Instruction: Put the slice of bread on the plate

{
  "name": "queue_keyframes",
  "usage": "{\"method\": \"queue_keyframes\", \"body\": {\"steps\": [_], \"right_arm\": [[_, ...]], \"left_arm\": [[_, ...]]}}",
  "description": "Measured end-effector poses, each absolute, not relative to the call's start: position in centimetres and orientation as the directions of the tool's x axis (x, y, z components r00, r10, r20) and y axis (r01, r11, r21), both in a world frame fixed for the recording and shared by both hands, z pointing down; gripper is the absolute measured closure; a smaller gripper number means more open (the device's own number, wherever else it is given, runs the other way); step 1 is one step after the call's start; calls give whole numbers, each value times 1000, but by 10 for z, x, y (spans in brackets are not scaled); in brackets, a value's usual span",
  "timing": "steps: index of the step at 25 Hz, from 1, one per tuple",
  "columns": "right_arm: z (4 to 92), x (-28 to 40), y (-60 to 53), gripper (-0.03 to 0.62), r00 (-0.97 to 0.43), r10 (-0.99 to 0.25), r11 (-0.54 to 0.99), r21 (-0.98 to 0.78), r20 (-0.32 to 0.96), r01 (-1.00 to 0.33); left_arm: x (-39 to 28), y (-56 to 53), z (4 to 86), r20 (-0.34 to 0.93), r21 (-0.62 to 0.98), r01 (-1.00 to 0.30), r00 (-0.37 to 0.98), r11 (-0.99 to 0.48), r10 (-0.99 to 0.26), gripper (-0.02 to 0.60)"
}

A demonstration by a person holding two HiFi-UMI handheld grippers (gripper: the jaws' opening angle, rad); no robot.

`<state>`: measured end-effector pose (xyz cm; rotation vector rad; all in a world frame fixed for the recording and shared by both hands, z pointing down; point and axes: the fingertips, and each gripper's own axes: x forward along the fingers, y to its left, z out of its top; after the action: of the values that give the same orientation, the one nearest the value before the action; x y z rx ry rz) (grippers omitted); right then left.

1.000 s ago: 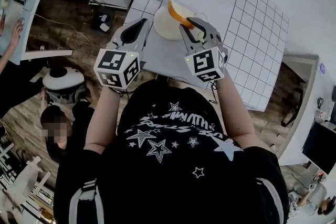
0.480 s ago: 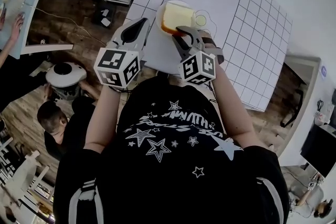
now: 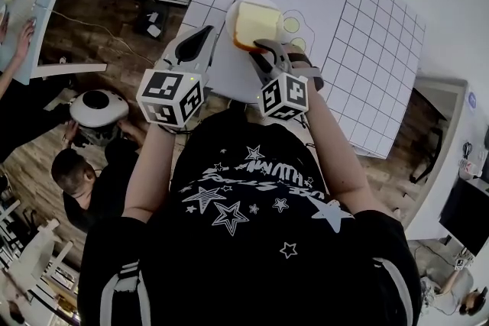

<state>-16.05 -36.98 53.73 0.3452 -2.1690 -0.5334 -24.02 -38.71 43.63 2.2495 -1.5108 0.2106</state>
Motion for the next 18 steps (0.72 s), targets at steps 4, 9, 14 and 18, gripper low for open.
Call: {"method": "queue_keyframes", "body": {"steps": [4,9,14,18], "right_arm": [[546,-157,-366,482,-574,-439,859,510,691,-43],[550,-157,-363,473,-575,-435,863,502,693,-48],[549,-159,-361,464,-597,-419,889,444,684,-116],[534,-153,-363,464,-623,-446,885,422,642,-199]], "left_arm": [[-239,-384,434,346,259,-911,397,-320,-850,572],[-239,-377,436,353,257,-914,392,-315,-849,572],[-237,-371,437,359,256,-913,396,-318,-845,572],[-234,-367,437,358,249,-913,397,-323,-845,572]]}}
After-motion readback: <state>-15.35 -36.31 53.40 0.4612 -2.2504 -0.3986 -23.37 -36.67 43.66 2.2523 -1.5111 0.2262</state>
